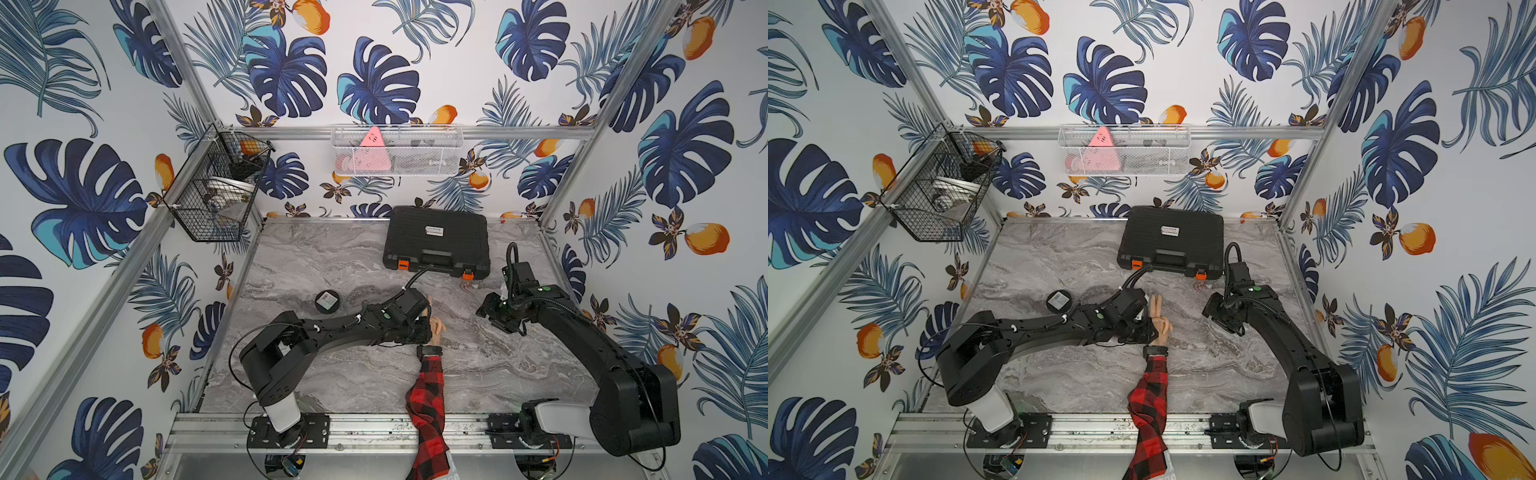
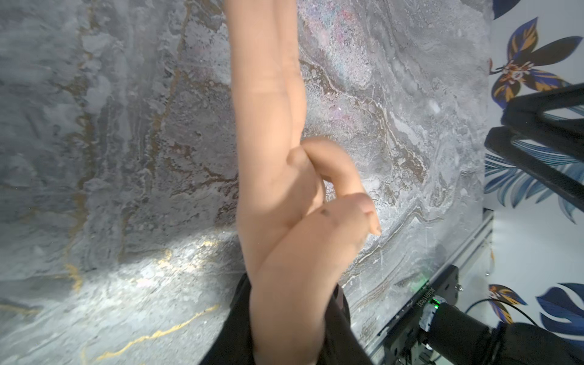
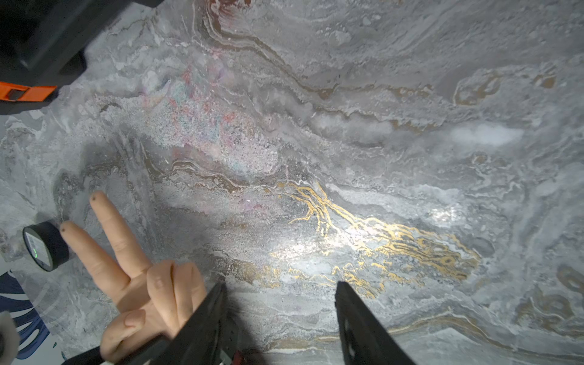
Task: Take off the watch
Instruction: Adjust the hand at the center of the board.
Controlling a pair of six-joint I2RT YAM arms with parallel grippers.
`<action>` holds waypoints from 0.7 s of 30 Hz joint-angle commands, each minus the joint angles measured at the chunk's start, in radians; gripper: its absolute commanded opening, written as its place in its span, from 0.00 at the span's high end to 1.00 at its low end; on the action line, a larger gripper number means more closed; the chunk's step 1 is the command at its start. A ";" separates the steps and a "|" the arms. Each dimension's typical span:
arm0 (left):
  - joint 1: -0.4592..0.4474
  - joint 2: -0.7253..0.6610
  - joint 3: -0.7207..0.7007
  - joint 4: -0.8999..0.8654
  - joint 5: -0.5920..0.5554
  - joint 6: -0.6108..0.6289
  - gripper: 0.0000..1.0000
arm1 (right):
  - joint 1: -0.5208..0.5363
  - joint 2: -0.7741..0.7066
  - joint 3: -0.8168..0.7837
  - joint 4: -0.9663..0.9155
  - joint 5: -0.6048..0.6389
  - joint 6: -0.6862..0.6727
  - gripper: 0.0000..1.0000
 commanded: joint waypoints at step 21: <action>0.144 -0.057 0.023 -0.115 0.175 0.279 0.45 | 0.166 0.021 0.089 -0.003 -0.075 -0.122 0.34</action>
